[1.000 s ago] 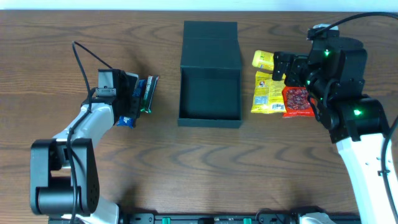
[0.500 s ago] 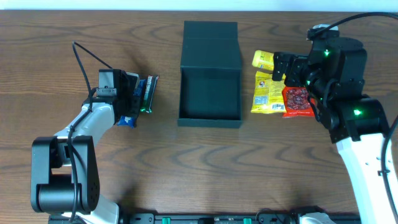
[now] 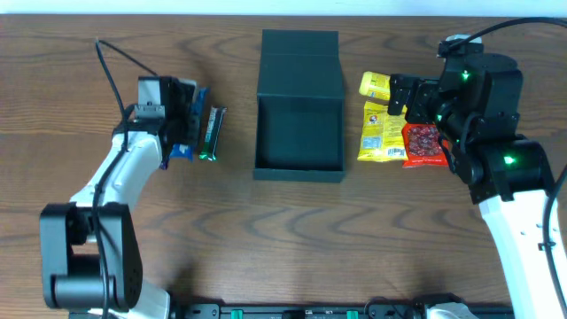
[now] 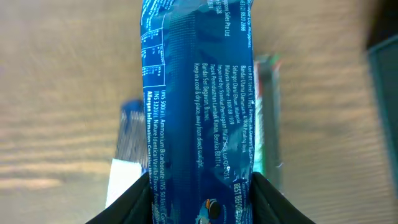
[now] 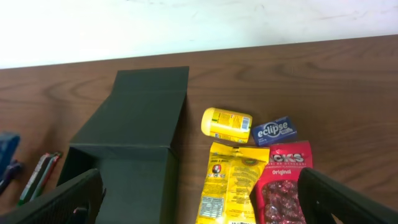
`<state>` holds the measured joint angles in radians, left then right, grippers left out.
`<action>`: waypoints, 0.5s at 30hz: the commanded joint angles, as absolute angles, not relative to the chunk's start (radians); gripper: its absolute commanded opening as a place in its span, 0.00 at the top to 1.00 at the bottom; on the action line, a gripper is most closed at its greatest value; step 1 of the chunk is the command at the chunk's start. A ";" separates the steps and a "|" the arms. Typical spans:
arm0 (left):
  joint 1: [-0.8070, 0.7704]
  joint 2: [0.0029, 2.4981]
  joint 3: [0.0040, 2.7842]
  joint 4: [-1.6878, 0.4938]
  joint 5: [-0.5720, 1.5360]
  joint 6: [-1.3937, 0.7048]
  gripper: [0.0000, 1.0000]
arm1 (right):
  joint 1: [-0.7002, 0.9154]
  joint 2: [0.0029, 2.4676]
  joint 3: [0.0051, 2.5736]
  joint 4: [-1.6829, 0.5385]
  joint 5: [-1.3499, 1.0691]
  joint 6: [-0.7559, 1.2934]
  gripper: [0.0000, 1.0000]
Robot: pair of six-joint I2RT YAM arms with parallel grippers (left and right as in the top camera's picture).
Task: Pack container
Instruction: 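Grasp the blue snack bar with the left gripper, then carry the blue bar into the black box and release it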
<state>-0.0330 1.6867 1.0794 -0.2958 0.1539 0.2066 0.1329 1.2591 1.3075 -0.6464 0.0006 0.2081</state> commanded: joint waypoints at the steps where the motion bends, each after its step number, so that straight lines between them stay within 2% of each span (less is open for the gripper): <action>1: -0.067 1.605 1.175 -0.327 0.193 0.216 0.90 | 0.125 1.250 1.310 -0.647 0.011 0.213 0.01; 2: -0.083 1.589 1.196 -0.334 0.210 0.234 0.95 | 0.125 1.250 1.310 -0.648 0.011 0.213 0.01; 8: -0.239 1.534 1.319 -0.337 0.213 0.442 0.95 | 0.125 1.249 1.310 -0.648 0.012 0.212 0.01; 15: -0.397 1.559 1.328 -0.363 0.207 0.717 0.95 | 0.094 1.205 1.310 -0.659 0.032 0.213 0.01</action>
